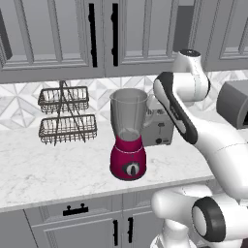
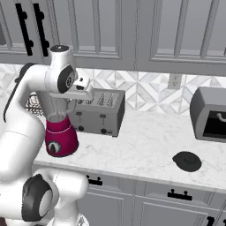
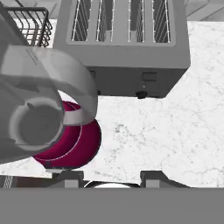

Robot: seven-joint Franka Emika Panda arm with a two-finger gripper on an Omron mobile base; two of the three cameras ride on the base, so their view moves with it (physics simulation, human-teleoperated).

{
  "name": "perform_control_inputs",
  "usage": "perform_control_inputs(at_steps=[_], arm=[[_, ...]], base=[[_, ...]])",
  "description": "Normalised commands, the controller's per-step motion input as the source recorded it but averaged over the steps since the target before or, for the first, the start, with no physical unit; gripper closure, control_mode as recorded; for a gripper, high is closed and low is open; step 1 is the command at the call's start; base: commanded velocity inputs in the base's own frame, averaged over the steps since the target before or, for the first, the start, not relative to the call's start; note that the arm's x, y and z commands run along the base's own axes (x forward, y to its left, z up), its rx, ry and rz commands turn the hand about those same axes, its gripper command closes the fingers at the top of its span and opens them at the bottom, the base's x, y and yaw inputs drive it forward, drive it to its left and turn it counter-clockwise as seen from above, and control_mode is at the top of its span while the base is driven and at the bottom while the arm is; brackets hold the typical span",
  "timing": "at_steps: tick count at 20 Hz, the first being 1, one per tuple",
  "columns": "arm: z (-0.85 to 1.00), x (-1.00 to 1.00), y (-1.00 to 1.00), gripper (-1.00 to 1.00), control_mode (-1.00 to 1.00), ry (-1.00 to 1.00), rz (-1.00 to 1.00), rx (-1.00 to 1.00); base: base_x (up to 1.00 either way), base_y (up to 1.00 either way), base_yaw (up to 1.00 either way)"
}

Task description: Close the lid blender by securely placing the lid on top.

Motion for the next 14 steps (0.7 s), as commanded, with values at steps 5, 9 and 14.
perform_control_inputs(at_steps=[5,9,14], arm=[[-0.03,-0.20,-0.67,-1.00,-1.00,-0.07,-0.09,0.09],[-0.28,-0.13,-1.00,-1.00,-1.00,-0.10,-0.24,0.04],[-0.51,0.10,-0.96,-1.00,-1.00,0.02,-0.21,-0.01]], base=[[0.00,0.00,0.00],[0.00,0.00,0.00],[0.00,0.00,0.00]])
